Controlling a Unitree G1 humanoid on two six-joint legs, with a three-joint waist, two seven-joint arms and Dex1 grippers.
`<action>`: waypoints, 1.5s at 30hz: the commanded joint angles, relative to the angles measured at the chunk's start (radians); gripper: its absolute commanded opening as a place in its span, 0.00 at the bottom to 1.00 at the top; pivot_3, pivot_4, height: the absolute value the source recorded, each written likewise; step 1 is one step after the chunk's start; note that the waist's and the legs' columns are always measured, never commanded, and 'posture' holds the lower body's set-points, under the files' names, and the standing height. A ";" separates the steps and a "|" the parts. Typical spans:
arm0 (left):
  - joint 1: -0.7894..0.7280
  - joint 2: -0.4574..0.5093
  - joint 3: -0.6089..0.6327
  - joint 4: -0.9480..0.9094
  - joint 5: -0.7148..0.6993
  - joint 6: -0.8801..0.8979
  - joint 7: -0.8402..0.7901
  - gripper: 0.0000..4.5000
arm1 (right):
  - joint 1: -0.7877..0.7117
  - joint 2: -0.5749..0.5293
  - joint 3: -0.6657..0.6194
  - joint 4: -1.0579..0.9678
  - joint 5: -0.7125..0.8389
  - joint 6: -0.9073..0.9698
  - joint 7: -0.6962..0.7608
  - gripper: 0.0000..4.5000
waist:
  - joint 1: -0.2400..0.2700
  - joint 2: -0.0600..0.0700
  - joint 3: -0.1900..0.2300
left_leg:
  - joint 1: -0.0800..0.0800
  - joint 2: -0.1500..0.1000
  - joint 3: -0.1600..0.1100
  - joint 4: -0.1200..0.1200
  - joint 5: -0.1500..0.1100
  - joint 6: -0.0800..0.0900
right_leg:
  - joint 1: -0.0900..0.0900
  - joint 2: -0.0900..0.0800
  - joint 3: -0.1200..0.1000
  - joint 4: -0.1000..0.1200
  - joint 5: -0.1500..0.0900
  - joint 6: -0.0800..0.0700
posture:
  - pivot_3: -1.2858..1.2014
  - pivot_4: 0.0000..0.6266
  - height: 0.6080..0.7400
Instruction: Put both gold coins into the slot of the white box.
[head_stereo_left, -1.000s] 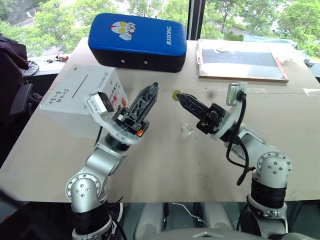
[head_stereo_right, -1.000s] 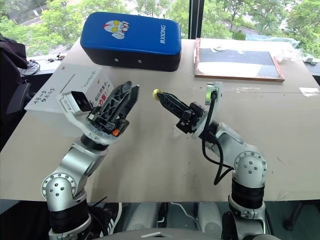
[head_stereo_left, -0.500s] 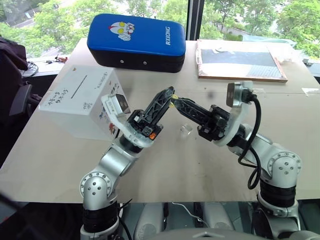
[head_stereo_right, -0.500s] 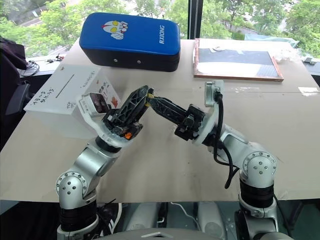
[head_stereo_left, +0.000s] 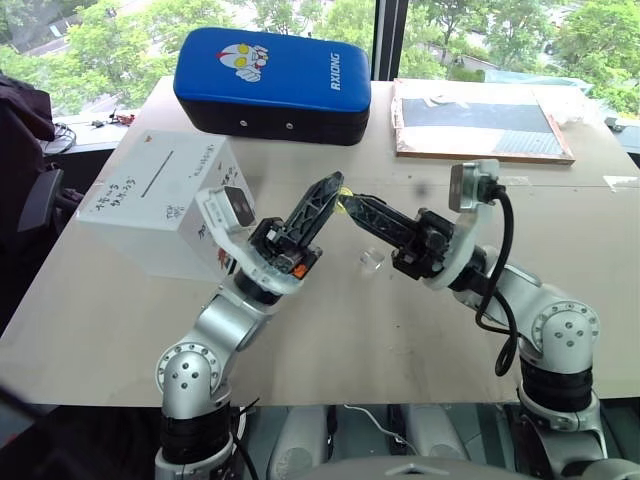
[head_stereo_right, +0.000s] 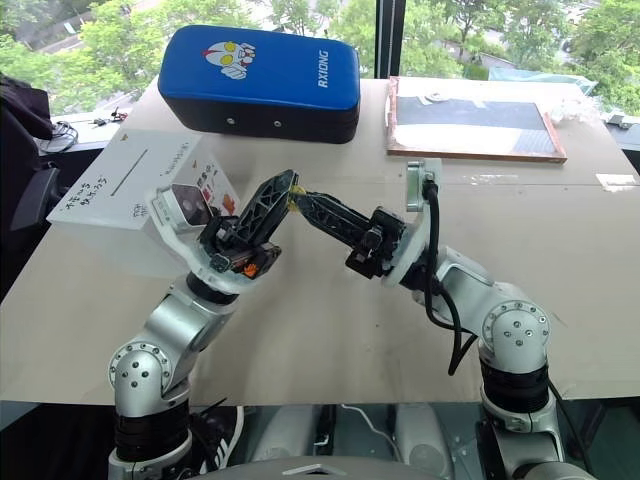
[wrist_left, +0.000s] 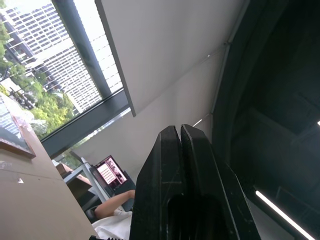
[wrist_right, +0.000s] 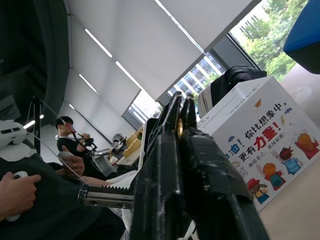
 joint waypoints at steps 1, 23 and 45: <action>-0.045 0.026 0.063 0.004 -0.018 -0.036 0.016 0.00 | -0.021 -0.005 0.006 -0.017 -0.003 -0.025 0.033 0.42 | 0.000 0.000 0.000 | 0.000 0.000 0.000 0.000 0.000 0.000 | 0.000 0.000 0.000 0.000 0.000 0.000 | 0.52 0.24 1.00; -0.545 0.757 0.161 0.211 0.555 0.357 0.413 0.00 | -0.183 -0.267 0.038 0.051 -0.689 -0.375 0.649 0.72 | 0.002 0.000 0.003 | 0.003 0.002 0.003 -0.007 0.000 -0.001 | -0.001 0.001 0.001 -0.003 0.000 0.001 | 0.52 0.24 1.00; -0.229 0.739 0.297 0.159 0.833 0.439 0.248 0.00 | -0.158 -0.273 0.030 0.090 -0.780 -0.391 0.720 0.72 | 0.002 0.000 0.003 | 0.001 0.001 0.003 -0.007 0.003 -0.006 | -0.002 -0.010 0.002 -0.003 0.000 0.000 | 0.52 0.24 1.00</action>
